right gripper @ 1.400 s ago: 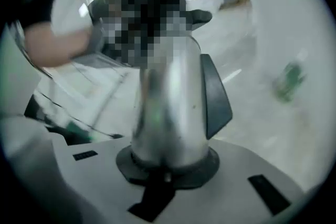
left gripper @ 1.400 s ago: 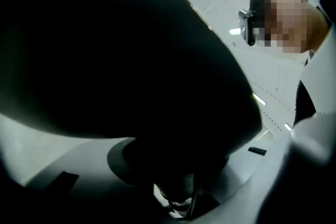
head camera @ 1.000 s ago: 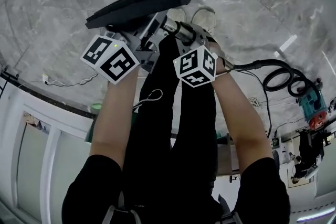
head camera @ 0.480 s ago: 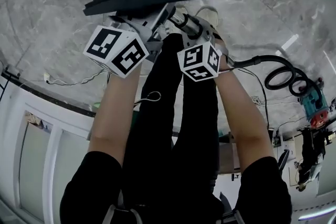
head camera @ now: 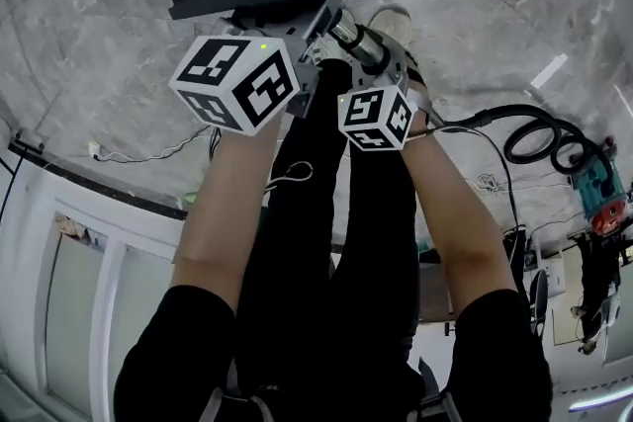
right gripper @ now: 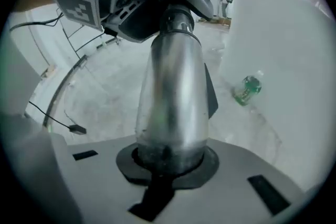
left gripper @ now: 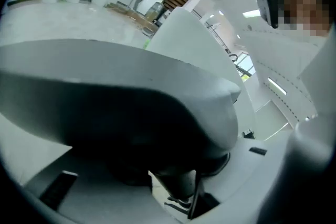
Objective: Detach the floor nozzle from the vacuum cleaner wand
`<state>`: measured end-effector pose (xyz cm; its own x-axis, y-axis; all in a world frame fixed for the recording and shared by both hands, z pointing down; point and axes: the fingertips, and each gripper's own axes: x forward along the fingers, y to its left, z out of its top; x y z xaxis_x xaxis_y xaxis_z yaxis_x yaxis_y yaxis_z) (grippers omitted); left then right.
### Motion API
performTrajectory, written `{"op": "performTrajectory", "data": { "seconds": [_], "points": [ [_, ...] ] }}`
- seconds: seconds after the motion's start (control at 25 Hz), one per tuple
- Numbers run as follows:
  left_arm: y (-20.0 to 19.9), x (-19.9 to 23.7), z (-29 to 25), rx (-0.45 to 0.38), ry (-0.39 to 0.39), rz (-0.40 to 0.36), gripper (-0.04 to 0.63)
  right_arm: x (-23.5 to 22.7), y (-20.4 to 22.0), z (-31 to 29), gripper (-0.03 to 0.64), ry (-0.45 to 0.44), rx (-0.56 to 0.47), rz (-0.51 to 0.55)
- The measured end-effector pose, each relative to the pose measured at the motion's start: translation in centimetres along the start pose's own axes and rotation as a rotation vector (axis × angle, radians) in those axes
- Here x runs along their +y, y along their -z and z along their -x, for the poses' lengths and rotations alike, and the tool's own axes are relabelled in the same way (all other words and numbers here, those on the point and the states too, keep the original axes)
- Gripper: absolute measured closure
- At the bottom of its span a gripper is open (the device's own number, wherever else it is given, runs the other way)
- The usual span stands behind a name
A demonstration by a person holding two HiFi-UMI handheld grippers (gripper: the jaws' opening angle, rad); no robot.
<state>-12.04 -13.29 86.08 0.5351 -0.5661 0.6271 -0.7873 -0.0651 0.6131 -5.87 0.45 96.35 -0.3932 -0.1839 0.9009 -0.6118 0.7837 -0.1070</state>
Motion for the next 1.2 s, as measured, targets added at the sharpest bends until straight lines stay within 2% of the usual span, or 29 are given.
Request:
{"op": "performTrajectory", "data": {
  "seconds": [0.04, 0.08, 0.16, 0.2, 0.24, 0.28, 0.32, 0.36, 0.4, 0.44, 0.48, 0.56, 0.64, 0.68, 0.72, 0.76, 0.84, 1.0, 1.2],
  "points": [
    [0.2, 0.2, 0.0, 0.009, -0.02, -0.006, 0.413, 1.2, 0.2, 0.2, 0.561, -0.091, 0.005, -0.034],
    [0.6, 0.0, 0.1, 0.03, -0.017, -0.048, 0.413, 3.4, 0.5, 0.9, 0.561, -0.274, 0.001, -0.083],
    [1.5, -1.1, -0.1, 0.082, 0.045, -0.156, 0.413, 7.3, 0.7, 3.1, 0.561, -0.702, -0.015, -0.177],
    [1.8, -1.5, -0.4, 0.092, 0.085, -0.164, 0.414, 8.1, 0.7, 4.5, 0.561, -0.884, -0.007, -0.214],
    [1.7, -1.8, -0.4, 0.077, 0.125, -0.133, 0.414, 8.6, 0.8, 6.3, 0.561, -1.065, 0.017, -0.25],
    [0.8, -1.7, 0.2, 0.017, 0.165, -0.085, 0.414, 9.0, 1.3, 8.8, 0.56, -1.26, 0.057, -0.288],
    [-1.9, -0.8, 1.5, -0.094, 0.19, -0.038, 0.414, 9.4, 2.5, 11.4, 0.561, -1.441, 0.111, -0.329],
    [-5.9, 1.3, 3.3, -0.224, 0.182, -0.006, 0.414, 9.9, 4.7, 13.4, 0.561, -1.541, 0.179, -0.371],
    [-10.0, 4.0, 4.8, -0.314, 0.147, 0.004, 0.415, 10.2, 7.8, 14.0, 0.563, -1.518, 0.248, -0.409],
    [-12.7, 6.1, 5.5, -0.329, 0.108, -0.017, 0.416, 10.2, 10.8, 13.1, 0.565, -1.393, 0.293, -0.433],
    [-13.6, 7.1, 5.4, -0.282, 0.078, -0.059, 0.416, 9.6, 13.1, 11.5, 0.565, -1.217, 0.304, -0.431],
    [-12.2, 6.8, 4.7, -0.172, 0.074, -0.11, 0.415, 6.2, 15.1, 7.4, 0.565, -0.83, 0.246, -0.346],
    [-9.9, 5.4, 4.2, -0.128, 0.121, -0.092, 0.414, 1.4, 14.6, 3.6, 0.563, -0.468, 0.135, -0.222],
    [-8.7, 5.1, 4.1, -0.109, 0.13, -0.082, 0.414, -0.7, 13.8, 2.1, 0.563, -0.334, 0.091, -0.164],
    [-7.7, 4.9, 4.0, -0.088, 0.132, -0.078, 0.414, -2.3, 12.9, 0.7, 0.563, -0.242, 0.066, -0.111],
    [-6.8, 4.9, 4.0, -0.069, 0.131, -0.074, 0.414, -3.5, 12.2, -0.6, 0.563, -0.187, 0.058, -0.065],
    [-5.2, 5.1, 3.8, -0.048, 0.134, -0.047, 0.414, -4.5, 11.5, -3.1, 0.563, -0.141, 0.073, 0.002],
    [-2.9, 5.5, 3.0, -0.038, 0.136, 0.048, 0.414, -4.9, 11.6, -8.3, 0.561, -0.091, 0.138, 0.025],
    [-0.2, 6.8, 1.4, 0.026, 0.094, -0.005, 0.414, -5.0, 13.1, -13.1, 0.56, -0.035, 0.228, 0.042]
  ]
}}
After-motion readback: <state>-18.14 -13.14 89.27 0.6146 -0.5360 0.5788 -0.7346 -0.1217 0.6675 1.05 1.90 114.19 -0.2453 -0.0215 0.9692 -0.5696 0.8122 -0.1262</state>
